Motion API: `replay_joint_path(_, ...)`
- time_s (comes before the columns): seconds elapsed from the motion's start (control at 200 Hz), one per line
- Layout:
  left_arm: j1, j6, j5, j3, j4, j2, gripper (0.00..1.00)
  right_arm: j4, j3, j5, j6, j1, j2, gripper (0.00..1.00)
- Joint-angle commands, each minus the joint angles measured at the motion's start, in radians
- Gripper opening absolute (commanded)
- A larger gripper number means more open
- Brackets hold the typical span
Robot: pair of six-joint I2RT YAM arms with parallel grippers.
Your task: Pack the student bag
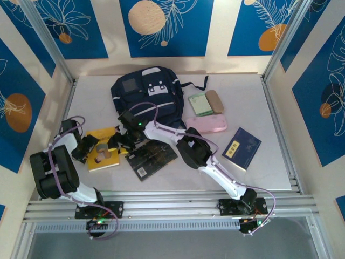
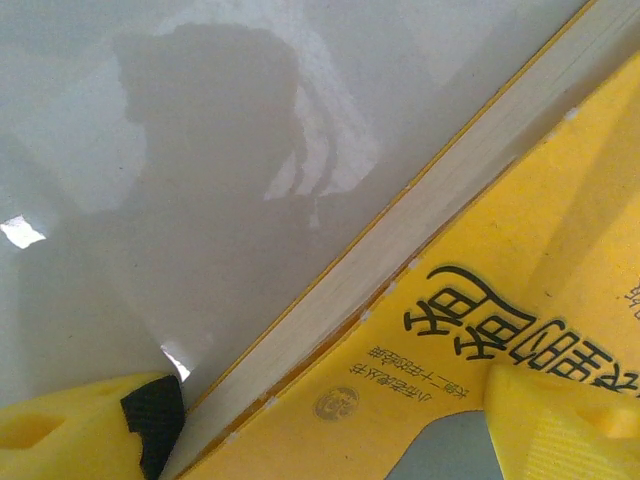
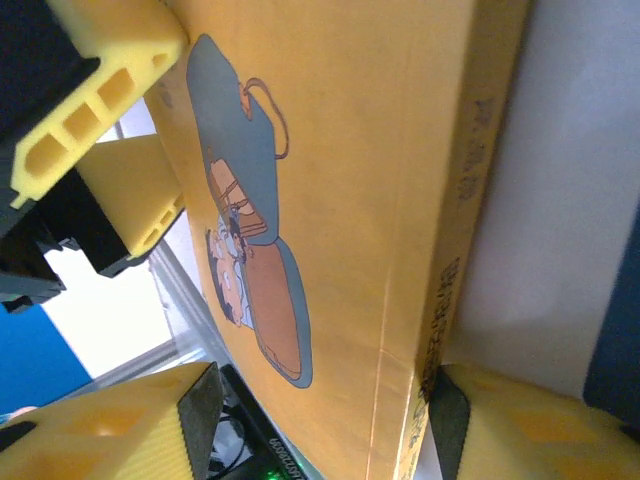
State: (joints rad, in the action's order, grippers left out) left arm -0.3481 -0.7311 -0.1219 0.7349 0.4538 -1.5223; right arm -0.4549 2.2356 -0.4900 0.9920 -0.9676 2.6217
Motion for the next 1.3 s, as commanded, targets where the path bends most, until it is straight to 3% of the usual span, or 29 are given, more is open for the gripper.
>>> replay_joint_path(0.0, 0.055, -0.035, -0.329, -0.082, -0.010, -0.117, 0.80, 0.204, -0.025, -0.125, 0.071, -0.042, -0.048, 0.55)
replay_joint_path(0.285, 0.054, -0.022, -0.332, -0.081, 0.007, -0.100, 0.79, 0.253, -0.046, -0.128, 0.104, -0.046, -0.057, 0.43)
replay_joint_path(0.545, 0.055, -0.008, -0.339, -0.081, 0.030, -0.063, 0.78, 0.253, -0.041, -0.110, 0.106, -0.062, -0.052, 0.26)
replay_joint_path(0.67, 0.056, 0.001, -0.344, -0.083, 0.037, -0.058, 0.77, 0.280, -0.069, -0.115, 0.106, -0.063, -0.071, 0.25)
replay_joint_path(1.015, 0.055, 0.021, -0.357, -0.082, 0.072, -0.015, 0.77, 0.389, -0.220, -0.121, 0.132, -0.061, -0.219, 0.45)
replay_joint_path(1.295, 0.060, 0.034, -0.430, -0.125, 0.106, 0.090, 0.77, 0.361, -0.300, -0.068, 0.103, -0.059, -0.244, 0.51)
